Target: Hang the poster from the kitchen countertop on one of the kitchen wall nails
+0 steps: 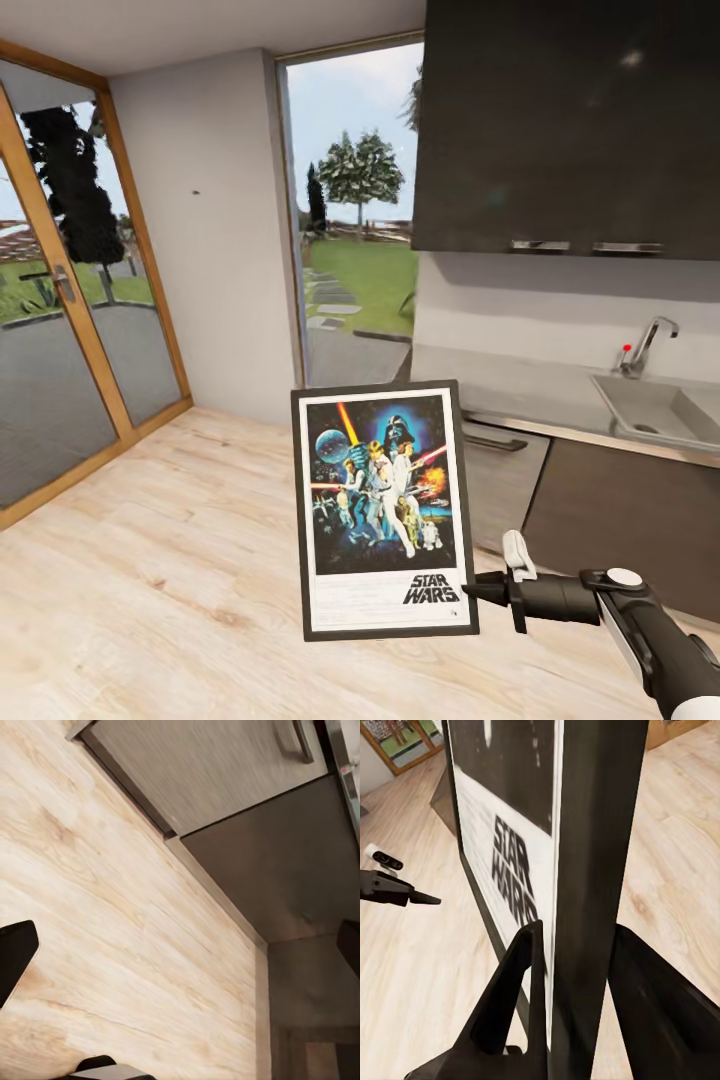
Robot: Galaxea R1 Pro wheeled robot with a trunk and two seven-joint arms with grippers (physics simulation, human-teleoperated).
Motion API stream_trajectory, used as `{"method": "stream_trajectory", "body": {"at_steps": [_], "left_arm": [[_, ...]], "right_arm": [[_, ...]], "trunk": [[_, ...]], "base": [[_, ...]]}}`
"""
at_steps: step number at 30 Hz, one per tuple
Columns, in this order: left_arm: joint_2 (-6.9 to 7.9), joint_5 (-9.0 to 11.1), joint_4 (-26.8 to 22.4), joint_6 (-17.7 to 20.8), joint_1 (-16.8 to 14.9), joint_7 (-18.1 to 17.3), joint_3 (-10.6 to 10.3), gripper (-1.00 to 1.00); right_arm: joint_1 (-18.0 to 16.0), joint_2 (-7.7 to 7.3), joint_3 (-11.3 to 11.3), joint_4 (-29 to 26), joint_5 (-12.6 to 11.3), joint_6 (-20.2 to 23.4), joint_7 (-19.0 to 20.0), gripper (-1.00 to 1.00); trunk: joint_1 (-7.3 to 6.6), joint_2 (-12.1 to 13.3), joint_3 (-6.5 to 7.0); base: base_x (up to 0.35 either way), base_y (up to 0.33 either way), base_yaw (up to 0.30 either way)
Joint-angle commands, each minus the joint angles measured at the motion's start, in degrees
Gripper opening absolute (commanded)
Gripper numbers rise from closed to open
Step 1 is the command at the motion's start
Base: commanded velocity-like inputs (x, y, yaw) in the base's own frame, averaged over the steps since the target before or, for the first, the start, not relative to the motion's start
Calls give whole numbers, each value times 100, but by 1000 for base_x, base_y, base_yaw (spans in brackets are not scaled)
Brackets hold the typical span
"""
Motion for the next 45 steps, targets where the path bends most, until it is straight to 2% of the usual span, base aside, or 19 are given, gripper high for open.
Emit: {"method": "stream_trajectory", "body": {"at_steps": [1,10,24,45], "left_arm": [[2,42,8,-58,-4,-5,-42,100],[2,43,7,-54,-3,-7,-42,100],[2,42,7,-54,-2,-2,-44,100],[2,42,7,-51,1,-6,-42,100]], "right_arm": [[-5,2,-10,-4,2,81,47,-100],[1,1,-10,-5,2,81,48,-100],[4,1,-10,-4,2,81,48,-100],[12,10,-10,-4,-15,87,48,-100]], "trunk": [[6,-13,-13],[6,-13,-13],[6,-13,-13],[6,-13,-13]], "base": [[192,239,0],[168,208,149],[39,40,262],[224,206,13]]}}
